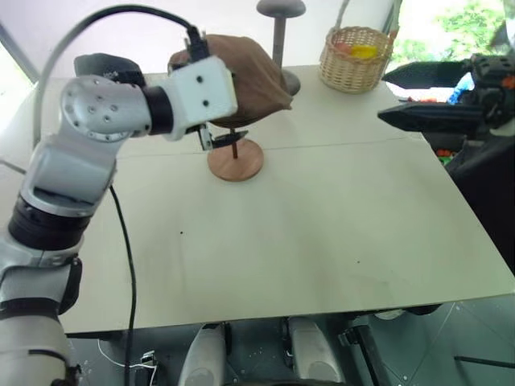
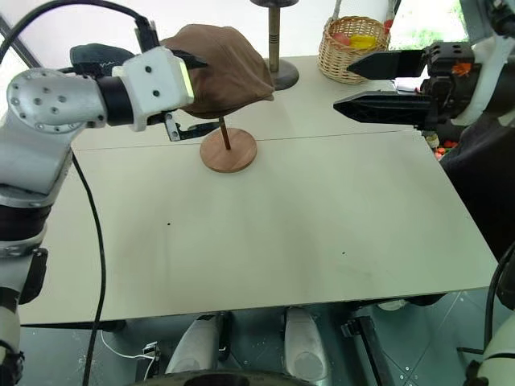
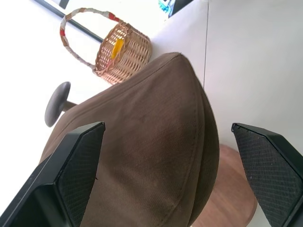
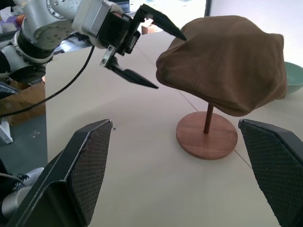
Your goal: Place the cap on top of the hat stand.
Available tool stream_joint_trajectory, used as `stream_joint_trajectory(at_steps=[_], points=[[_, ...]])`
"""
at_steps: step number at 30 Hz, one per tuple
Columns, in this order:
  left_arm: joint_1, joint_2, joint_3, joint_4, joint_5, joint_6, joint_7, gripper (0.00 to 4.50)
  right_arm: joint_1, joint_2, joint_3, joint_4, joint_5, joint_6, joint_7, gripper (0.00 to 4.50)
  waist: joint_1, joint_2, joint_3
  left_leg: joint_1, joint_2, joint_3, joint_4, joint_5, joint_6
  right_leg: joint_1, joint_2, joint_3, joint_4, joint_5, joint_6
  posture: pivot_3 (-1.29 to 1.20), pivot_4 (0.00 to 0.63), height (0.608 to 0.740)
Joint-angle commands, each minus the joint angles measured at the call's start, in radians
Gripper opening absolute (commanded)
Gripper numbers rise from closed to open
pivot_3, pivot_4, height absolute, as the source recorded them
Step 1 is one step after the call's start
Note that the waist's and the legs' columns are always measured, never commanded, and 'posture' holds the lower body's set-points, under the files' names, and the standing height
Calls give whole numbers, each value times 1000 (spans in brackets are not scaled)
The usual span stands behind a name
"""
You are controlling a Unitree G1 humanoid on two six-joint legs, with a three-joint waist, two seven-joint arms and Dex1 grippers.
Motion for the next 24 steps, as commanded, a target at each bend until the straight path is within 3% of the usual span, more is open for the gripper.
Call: stream_joint_trajectory(at_steps=[1, 12, 24], points=[[-1, 7, 23, -46, -9, 10, -37, 4500, -25, 0, -22, -10, -8, -19, -16, 4378, 0, 0, 0, 0, 0, 0, 0, 0, 0, 0, 0, 0, 0, 0, 0, 0, 150, 740], [-40, -39, -70, -8, 122, -5, -25, 4500, -32, 17, -16, -19, -13, -23, -29, 4378, 4, 0, 0, 0, 0, 0, 0, 0, 0, 0, 0, 0, 0, 0, 0, 0, 150, 740], [-58, -160, -132, 136, 351, -172, 99, 4500, -30, 55, 3, -32, -30, -37, -44, 4378, 5, 0, 0, 0, 0, 0, 1, 0, 0, 0, 0, 0, 1, 0, 1, 0, 150, 740]])
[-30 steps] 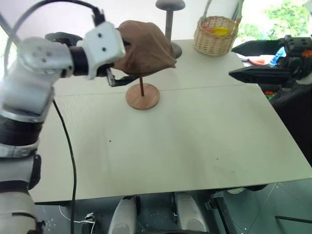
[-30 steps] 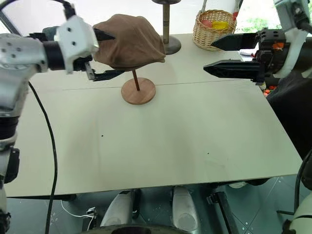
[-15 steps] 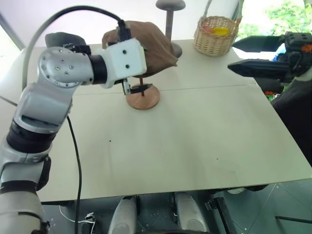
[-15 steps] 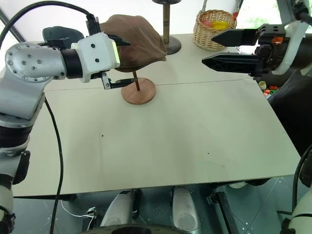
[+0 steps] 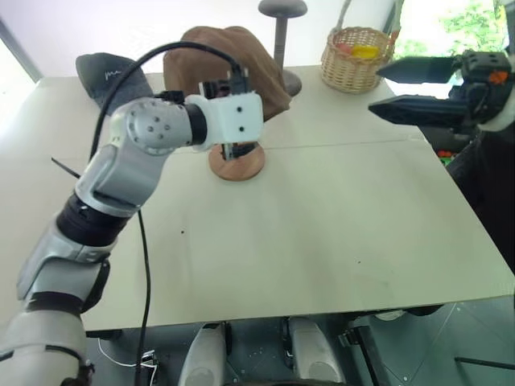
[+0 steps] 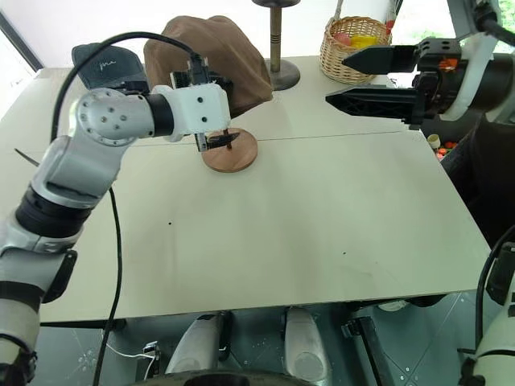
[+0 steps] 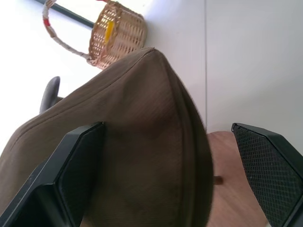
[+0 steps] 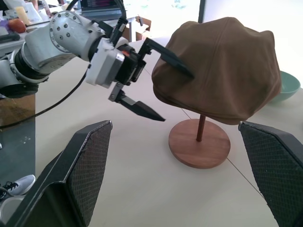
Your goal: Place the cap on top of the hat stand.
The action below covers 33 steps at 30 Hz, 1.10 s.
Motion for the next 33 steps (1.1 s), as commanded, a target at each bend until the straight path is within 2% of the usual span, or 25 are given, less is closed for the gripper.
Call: stream_joint_trajectory(at_steps=[1, 2, 5, 12, 18, 24, 28, 33], points=[[-31, -17, 20, -10, 44, -37, 28, 4500, -8, -3, -14, -33, -6, -23, -2, 4378, 0, 0, 0, 0, 0, 0, 0, 0, 0, 0, 0, 0, 0, 0, 0, 0, 150, 740], [-29, -21, 28, -12, 46, -41, 28, 4500, -6, -2, -13, -35, -8, -25, -1, 4378, 1, 0, 0, 0, 0, 0, 0, 0, 0, 0, 0, 0, 0, 0, 0, 0, 150, 740], [-21, -22, 45, -18, 46, -52, 18, 3663, -4, 2, -11, -33, -14, -29, 1, 4500, 0, 0, 0, 0, 0, 0, 0, 0, 0, 0, 0, 0, 0, 0, 0, 0, 150, 740], [-19, -21, 78, -14, 47, -96, 30, 176, 1, 8, -10, -27, -19, -43, 5, 4500, 1, 0, 0, 0, 0, 0, 1, 0, 0, 0, 0, 0, 0, 0, 0, 0, 150, 740], [0, -8, 151, 14, 12, -199, 61, 77, 8, 6, -10, -26, -26, -50, 14, 4500, 0, 0, 0, 0, 0, 0, 1, 0, 0, 0, 0, 0, 0, 0, 0, 0, 150, 740], [0, 14, 288, 106, -66, -357, 128, 77, 24, -1, -7, -39, -29, -51, 34, 4500, -2, 0, 0, 0, 0, 0, 1, 0, 0, 0, 0, 0, 1, 0, 0, 0, 150, 740], [28, 31, 378, 199, -185, -598, 107, 77, 6, 6, 2, -16, -41, -59, 40, 4500, 0, 0, 0, 0, 0, 0, 1, 0, 0, 0, 0, 0, 1, 0, 0, 0, 150, 740], [50, 76, 384, 374, -276, -896, -9, 77, -14, 7, 22, 13, -63, -81, 56, 4500, 1, 0, 0, 0, 0, 0, 1, 0, 0, 0, 0, 0, 1, 0, 0, 0, 150, 740]])
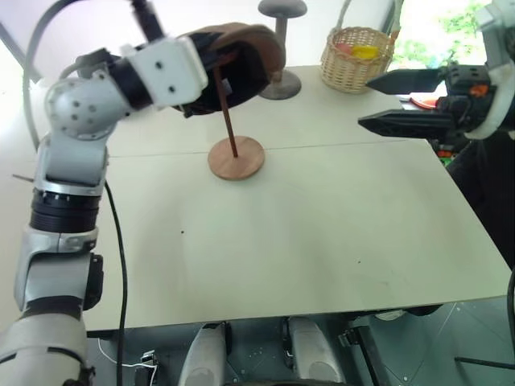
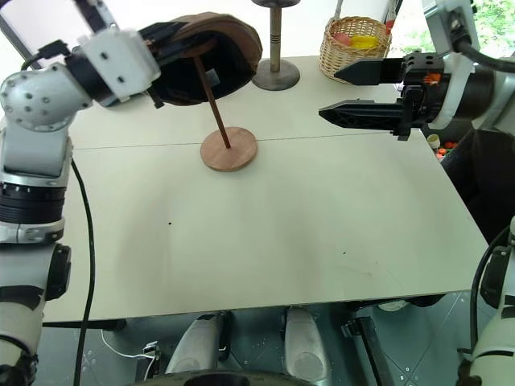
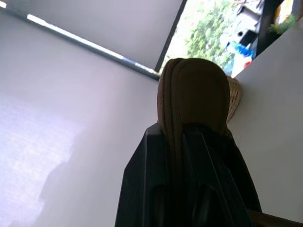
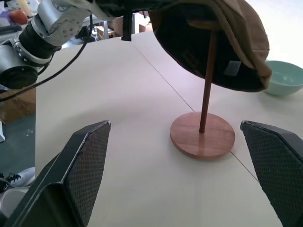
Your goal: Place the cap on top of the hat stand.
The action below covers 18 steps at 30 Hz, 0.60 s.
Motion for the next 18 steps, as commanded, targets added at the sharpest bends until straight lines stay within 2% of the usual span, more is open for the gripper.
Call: stream_joint_trajectory(at_steps=[1, 11, 18], points=[[-8, 30, 28, 96, -69, -174, -70, 77, -47, -2, -8, 10, -14, -31, 13, 4500, 1, 0, 0, 0, 0, 0, 0, 0, 0, 0, 0, 0, 0, 0, 0, 0, 150, 740], [-33, 50, 40, 378, -272, -616, -277, 77, -122, -19, -20, 44, 4, 25, 31, 4500, 1, 0, 0, 0, 0, 0, 1, 0, 0, 0, 0, 0, 0, 0, 0, 0, 150, 740], [-18, 64, 8, 522, -335, -777, -411, 77, -145, -13, -20, 49, -3, 45, 31, 4500, 3, 0, 0, 0, 0, 0, 2, 0, 0, 0, 0, 0, 0, 0, 0, 0, 150, 740]])
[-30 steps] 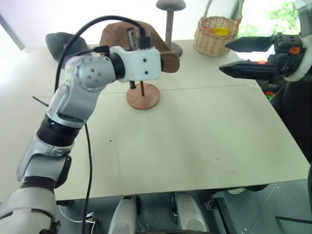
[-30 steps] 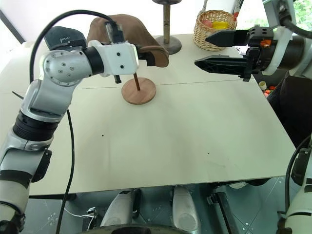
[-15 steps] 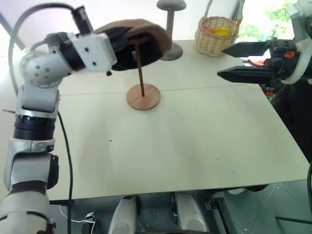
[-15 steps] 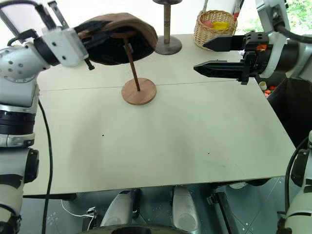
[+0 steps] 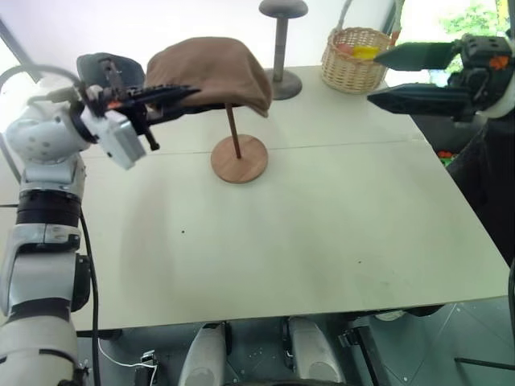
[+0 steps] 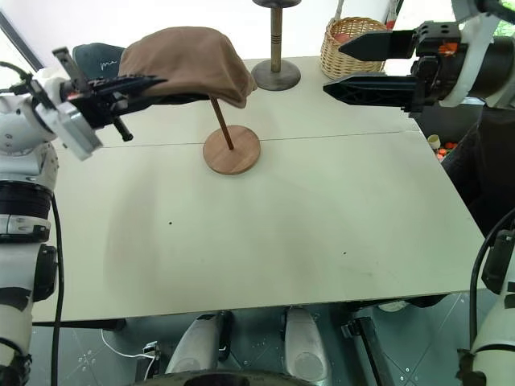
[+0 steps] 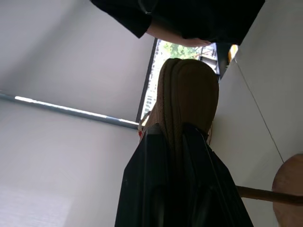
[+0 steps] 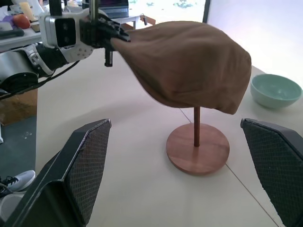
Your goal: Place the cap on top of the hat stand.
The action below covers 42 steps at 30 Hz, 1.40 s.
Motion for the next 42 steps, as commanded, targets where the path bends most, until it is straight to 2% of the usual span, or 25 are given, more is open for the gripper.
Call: stream_joint_trajectory(at_steps=[1, 2, 3, 4, 9, 10, 11, 18, 23, 30, 33, 36, 42], points=[[-30, 1, 4, 80, -6, -54, -22, 77, -23, -8, -25, -6, 8, -6, 2, 4500, 2, 0, 0, 0, 0, 0, 0, 0, 0, 0, 0, 0, 0, 0, 0, 0, 150, 740], [-39, -5, 6, 100, 4, -52, -16, 77, -23, -5, -22, -4, 4, -8, 2, 4500, 4, 0, 0, 0, 0, 0, 0, 0, 0, 0, 0, 0, 0, 0, 0, 0, 150, 740], [-46, -9, 7, 112, 12, -47, -10, 889, -25, -2, -20, -2, 2, -9, 0, 4500, 6, 0, 0, 0, 0, 0, 1, 0, 0, 0, 0, 0, 0, 0, 0, 0, 150, 740], [-50, -11, 8, 120, 20, -45, -4, 1164, -28, 1, -20, 0, 1, -8, -2, 4500, 8, 0, 0, 0, 0, 0, 1, 0, 0, 0, 0, 0, 0, 0, 0, 0, 150, 740], [-57, -7, 25, 121, 115, -9, 84, 3772, -31, 14, -20, 12, -4, -13, -8, 4500, 18, 0, 0, 0, 0, 0, 1, 0, 0, 0, 0, 0, 0, 0, 0, 0, 150, 740], [-55, -6, 27, 108, 129, 7, 104, 4189, -29, 17, -21, 14, -5, -14, -10, 4500, 18, 0, 0, 0, 0, 0, 1, 0, 0, 0, 0, 0, 0, 0, 1, 0, 150, 740], [-51, -3, 27, 94, 144, 21, 123, 4396, -28, 20, -22, 17, -5, -14, -12, 4500, 18, 0, 0, 0, 0, 0, 1, 0, 0, 0, 0, 0, 0, 1, 1, 0, 150, 740], [45, 29, 43, -139, 251, 213, 269, 4396, -26, 40, -27, 20, -6, -17, -23, 4500, 16, 0, 0, -1, 0, 0, 2, 0, 0, 0, 0, 0, 0, 1, 1, 0, 150, 740], [217, 74, 65, -464, 225, 431, 305, 4396, -19, 42, -33, 30, -12, -29, -28, 4500, 15, 0, 0, -1, 0, 0, 1, 0, 0, 0, 0, 0, 1, 1, 1, 0, 150, 740], [411, 174, 151, -802, 136, 737, 306, 4396, 1, 25, -33, 20, -16, -46, -12, 4500, 16, 1, 0, -1, 0, 0, 1, 0, 0, 0, 0, 0, 0, 1, 0, 0, 150, 740], [427, 180, 142, -890, 230, 896, 359, 4396, -7, 32, -28, 27, -20, -54, -13, 4500, 18, 1, 0, -1, 0, 0, 1, 0, 0, 0, 0, 0, 0, -1, -3, 0, 150, 740], [420, 177, 94, -979, 358, 1133, 402, 4396, -7, 42, -24, 24, -22, -58, -18, 4500, 19, 1, 0, -1, 0, 0, 2, 0, 0, 0, 0, 0, 0, -1, -3, 0, 150, 740], [401, 150, 37, -1116, 391, 1257, 384, 4396, -10, 50, -26, 25, -20, -54, -26, 4500, 17, 1, 0, -1, 0, 0, 1, 0, 0, 0, 0, 0, 0, 0, -2, 0, 150, 740]])
